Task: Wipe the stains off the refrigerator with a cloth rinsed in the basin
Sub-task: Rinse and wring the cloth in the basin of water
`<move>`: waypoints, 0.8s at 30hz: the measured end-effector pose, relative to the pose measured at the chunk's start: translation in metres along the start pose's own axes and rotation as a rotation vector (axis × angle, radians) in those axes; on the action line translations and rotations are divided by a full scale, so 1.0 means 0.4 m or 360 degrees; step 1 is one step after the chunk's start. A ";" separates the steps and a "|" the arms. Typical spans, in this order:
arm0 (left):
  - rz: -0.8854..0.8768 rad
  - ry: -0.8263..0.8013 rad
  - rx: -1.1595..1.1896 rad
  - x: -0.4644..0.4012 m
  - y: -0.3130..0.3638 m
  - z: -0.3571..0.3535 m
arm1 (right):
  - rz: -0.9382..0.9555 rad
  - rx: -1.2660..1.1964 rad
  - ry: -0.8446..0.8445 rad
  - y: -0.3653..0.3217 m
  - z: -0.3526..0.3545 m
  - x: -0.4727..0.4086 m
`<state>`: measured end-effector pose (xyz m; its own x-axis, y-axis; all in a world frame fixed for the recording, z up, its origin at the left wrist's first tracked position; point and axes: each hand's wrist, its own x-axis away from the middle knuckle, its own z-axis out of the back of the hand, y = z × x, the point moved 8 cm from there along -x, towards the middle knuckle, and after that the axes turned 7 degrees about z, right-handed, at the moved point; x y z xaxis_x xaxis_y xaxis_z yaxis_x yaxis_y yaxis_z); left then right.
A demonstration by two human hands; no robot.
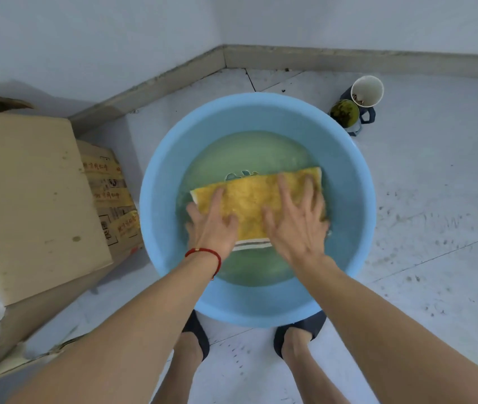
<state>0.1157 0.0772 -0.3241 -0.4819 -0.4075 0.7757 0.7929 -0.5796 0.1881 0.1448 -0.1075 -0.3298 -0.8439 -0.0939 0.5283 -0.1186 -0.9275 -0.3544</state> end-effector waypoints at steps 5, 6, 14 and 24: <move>0.0539 0.0040 0.0472 -0.058 0.030 -0.072 | -0.0405 -0.0586 0.0206 0.021 -0.045 -0.054; 0.0570 0.0082 0.0572 -0.063 0.042 -0.080 | -0.0400 -0.0735 0.0260 0.016 -0.050 -0.061; 0.0295 0.0047 0.0719 -0.068 0.098 -0.076 | -0.0557 -0.1684 0.0167 -0.058 -0.056 -0.064; 0.0545 0.0237 0.0433 -0.028 -0.041 -0.026 | 0.0013 0.0207 0.0194 -0.014 0.003 -0.095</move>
<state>0.1042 0.0840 -0.3423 -0.2076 -0.6516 0.7296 0.9753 -0.1955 0.1028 0.1780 -0.0992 -0.3471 -0.9025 -0.0646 0.4258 -0.0493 -0.9667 -0.2511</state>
